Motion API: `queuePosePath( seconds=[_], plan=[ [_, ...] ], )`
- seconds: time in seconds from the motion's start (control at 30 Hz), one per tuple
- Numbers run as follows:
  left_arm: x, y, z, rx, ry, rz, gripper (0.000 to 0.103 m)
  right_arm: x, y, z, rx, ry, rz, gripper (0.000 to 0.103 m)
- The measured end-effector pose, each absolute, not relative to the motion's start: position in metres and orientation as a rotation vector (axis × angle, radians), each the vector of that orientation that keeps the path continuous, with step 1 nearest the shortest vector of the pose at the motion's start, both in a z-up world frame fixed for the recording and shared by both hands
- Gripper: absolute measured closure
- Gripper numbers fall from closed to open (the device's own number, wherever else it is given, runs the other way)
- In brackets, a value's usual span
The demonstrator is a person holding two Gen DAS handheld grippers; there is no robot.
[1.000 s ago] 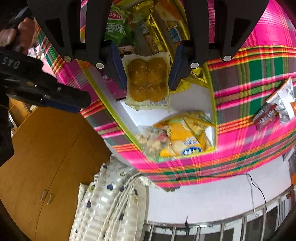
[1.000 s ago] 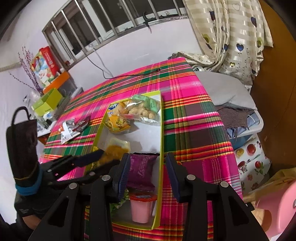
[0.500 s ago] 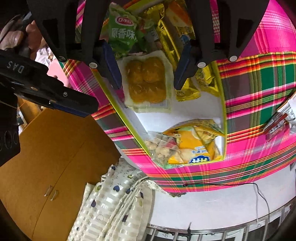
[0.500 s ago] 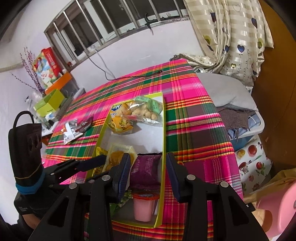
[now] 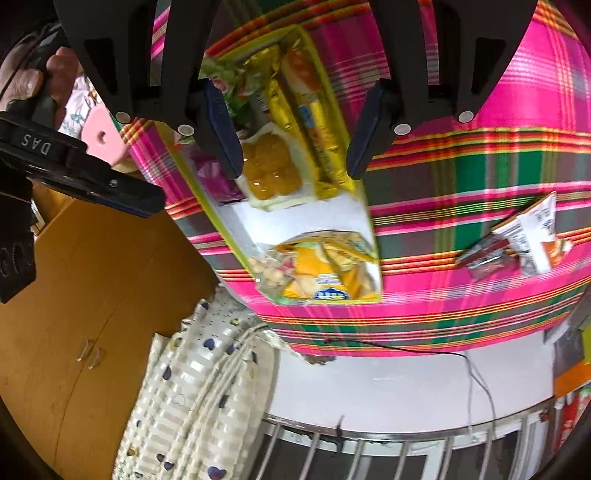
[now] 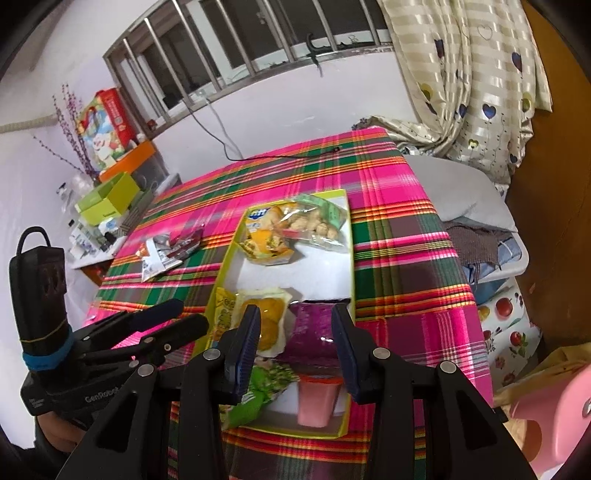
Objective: Organize snacks
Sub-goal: 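Lower the pastry tray and purple packet into the box and open both tools, then move both tools back toward the white-orange bag and clear packet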
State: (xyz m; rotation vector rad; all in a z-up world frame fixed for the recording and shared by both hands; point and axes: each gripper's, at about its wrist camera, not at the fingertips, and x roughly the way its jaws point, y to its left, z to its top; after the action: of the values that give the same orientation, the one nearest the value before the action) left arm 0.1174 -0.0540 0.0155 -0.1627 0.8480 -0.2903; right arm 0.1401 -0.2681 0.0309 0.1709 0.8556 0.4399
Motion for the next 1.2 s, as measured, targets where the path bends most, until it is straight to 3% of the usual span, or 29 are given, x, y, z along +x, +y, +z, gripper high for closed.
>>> queuePosePath(
  seconds=[1.2],
  plan=[
    [0.077,0.056,0.008,-0.244,0.828,-0.065,0.044,0.125,-0.163,0.027,0.038,0.906,0.629,0.065]
  ],
)
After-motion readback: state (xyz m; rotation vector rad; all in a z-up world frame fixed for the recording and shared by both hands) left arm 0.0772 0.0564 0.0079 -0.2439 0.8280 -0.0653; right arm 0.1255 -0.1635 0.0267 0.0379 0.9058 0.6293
